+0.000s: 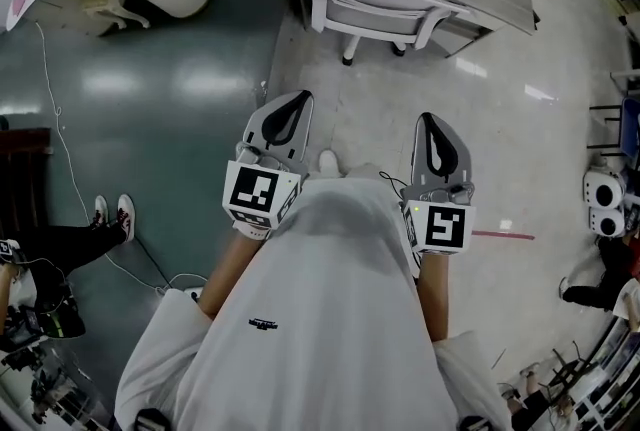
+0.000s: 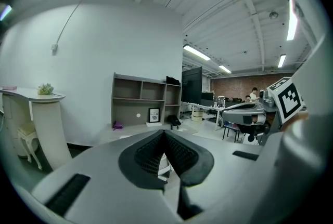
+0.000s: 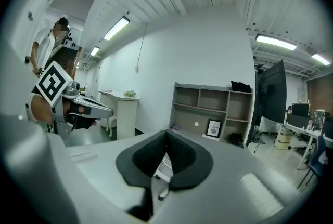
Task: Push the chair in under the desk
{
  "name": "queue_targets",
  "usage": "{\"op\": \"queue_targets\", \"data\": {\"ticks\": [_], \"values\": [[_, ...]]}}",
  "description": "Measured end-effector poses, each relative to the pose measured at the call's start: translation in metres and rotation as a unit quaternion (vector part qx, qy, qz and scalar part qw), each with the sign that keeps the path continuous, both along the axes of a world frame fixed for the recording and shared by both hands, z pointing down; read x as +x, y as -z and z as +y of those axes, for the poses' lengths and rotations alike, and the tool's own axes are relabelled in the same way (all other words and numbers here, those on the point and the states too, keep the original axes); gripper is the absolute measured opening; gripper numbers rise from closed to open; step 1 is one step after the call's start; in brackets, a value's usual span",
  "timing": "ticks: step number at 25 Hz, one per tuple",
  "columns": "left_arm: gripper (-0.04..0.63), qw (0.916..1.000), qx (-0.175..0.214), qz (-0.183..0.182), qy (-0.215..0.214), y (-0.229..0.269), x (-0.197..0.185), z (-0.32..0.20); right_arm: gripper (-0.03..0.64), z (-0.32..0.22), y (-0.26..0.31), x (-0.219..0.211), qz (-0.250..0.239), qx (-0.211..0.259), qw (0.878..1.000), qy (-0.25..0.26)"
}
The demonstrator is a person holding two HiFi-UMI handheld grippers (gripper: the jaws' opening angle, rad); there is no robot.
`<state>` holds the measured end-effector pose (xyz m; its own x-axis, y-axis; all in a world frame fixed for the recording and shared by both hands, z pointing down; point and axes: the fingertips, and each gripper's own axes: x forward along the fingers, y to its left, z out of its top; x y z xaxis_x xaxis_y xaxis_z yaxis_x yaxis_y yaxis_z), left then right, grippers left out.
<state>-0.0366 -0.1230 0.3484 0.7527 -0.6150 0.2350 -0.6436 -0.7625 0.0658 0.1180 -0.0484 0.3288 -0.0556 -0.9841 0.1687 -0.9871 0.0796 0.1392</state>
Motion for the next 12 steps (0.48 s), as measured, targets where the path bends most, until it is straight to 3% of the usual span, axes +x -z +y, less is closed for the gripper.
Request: {"op": "queue_targets", "data": {"ticks": [12], "values": [[0.006,1.0,-0.006,0.008,0.001,-0.001,-0.001,0.007,0.013,0.002,-0.015,-0.014,-0.031,-0.007,0.999,0.017]]}}
